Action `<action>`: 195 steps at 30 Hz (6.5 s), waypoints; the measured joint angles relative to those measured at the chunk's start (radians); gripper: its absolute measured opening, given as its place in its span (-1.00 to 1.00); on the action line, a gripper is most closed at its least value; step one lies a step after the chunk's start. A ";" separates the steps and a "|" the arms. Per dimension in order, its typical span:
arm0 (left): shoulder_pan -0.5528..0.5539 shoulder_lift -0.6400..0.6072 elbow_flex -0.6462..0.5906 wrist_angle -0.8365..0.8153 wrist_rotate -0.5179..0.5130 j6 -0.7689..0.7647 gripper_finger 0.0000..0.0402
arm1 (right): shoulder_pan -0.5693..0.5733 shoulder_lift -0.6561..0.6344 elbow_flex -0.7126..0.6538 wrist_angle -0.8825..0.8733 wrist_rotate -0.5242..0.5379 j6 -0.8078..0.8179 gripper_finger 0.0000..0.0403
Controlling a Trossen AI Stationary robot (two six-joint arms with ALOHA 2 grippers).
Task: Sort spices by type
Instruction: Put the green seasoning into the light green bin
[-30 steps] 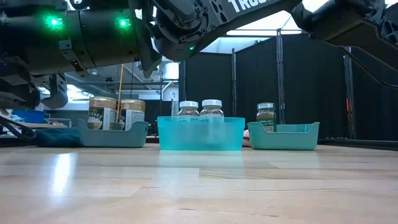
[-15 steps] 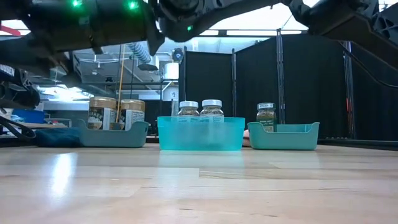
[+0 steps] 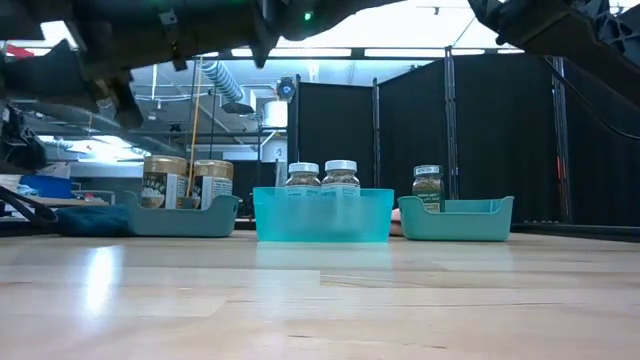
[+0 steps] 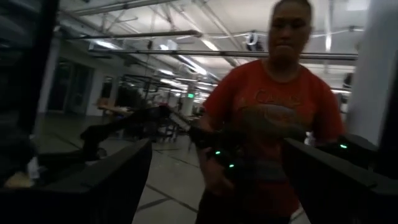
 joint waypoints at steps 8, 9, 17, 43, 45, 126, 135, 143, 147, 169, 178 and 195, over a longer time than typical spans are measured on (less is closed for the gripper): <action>0.146 0.000 0.000 0.000 0.139 -0.058 0.81 | -0.012 -0.045 0.000 -0.111 -0.051 -0.077 0.03; 0.162 0.000 0.000 -0.001 0.151 -0.059 0.81 | -0.016 -0.050 0.000 -0.122 -0.058 -0.078 0.03; 0.273 0.000 -0.001 -0.009 0.238 -0.096 0.81 | -0.049 -0.076 0.000 -0.164 -0.116 -0.101 0.03; 0.529 0.000 -0.001 -0.001 0.334 -0.111 0.81 | -0.177 -0.552 0.000 -0.838 -0.157 -0.441 0.03; 0.545 0.000 -0.001 0.001 0.346 -0.115 0.81 | -0.189 -0.582 0.001 -0.865 -0.155 -0.458 0.03; 0.947 0.000 -0.002 -0.033 0.371 -0.185 0.81 | -0.210 -1.966 -1.930 -0.164 1.129 0.269 0.03; 0.947 0.000 -0.002 -0.032 0.371 -0.184 0.81 | -0.136 -1.807 -1.930 -0.077 1.163 0.248 0.03; 0.947 0.000 -0.002 -0.042 0.367 -0.183 0.81 | -0.077 -1.694 -1.930 0.040 1.099 0.144 0.03; 0.947 0.000 -0.002 -0.069 0.351 -0.182 0.81 | -0.067 -1.645 -1.930 0.085 1.067 0.106 0.03; 0.947 0.000 -0.002 -0.080 0.305 -0.162 0.81 | -0.198 -1.509 -1.930 0.306 0.974 -0.063 0.03; 0.947 0.000 -0.002 -0.080 0.290 -0.162 0.81 | -0.216 -1.509 -1.930 0.244 0.974 -0.031 0.03; 0.947 0.000 -0.002 -0.084 0.279 -0.156 0.81 | -0.307 -1.509 -1.930 0.254 0.957 -0.036 0.03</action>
